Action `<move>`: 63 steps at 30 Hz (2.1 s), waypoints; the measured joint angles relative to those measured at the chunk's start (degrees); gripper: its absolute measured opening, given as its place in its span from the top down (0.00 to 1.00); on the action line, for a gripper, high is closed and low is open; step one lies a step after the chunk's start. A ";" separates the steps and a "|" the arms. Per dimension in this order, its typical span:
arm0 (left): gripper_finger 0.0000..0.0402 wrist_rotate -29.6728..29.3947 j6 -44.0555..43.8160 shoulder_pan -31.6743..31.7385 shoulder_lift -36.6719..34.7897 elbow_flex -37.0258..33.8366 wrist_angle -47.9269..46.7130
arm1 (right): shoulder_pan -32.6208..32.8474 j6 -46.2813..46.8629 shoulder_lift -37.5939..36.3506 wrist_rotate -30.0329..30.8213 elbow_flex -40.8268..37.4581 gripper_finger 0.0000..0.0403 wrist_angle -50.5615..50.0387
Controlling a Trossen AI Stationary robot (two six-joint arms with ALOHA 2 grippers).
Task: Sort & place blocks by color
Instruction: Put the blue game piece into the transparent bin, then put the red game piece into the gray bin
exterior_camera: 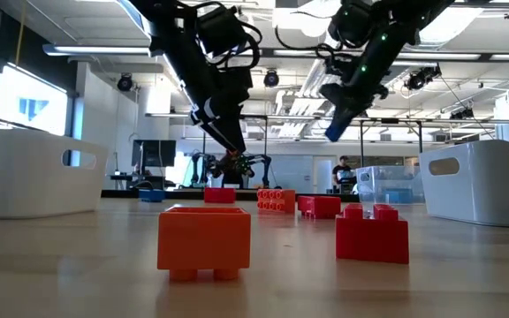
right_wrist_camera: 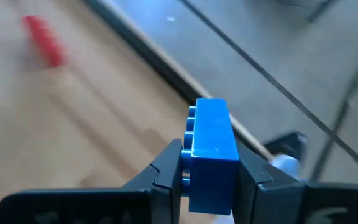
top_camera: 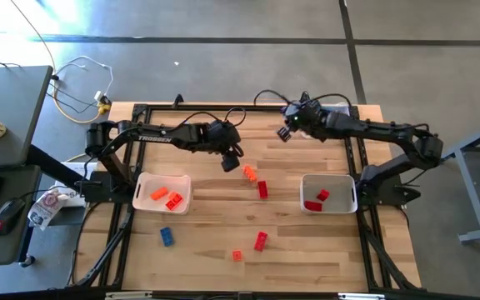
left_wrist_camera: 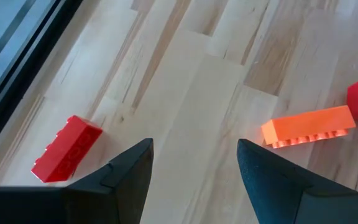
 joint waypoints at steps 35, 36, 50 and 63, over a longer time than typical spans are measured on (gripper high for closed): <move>0.46 -1.71 0.07 0.20 0.04 -0.07 -0.22 | -23.50 9.19 5.26 -22.86 0.00 0.82 -16.43; 0.46 -1.73 0.44 0.20 0.04 -0.07 -0.24 | -23.62 9.26 5.77 -22.81 0.00 0.79 -16.32; 0.46 -3.58 6.09 0.20 -0.15 -0.09 -3.80 | -23.37 14.44 5.04 -20.75 0.00 0.58 -16.32; 0.46 -6.25 7.95 1.13 -7.01 -0.11 -11.08 | -10.45 23.68 -2.34 -20.04 0.00 0.58 -15.32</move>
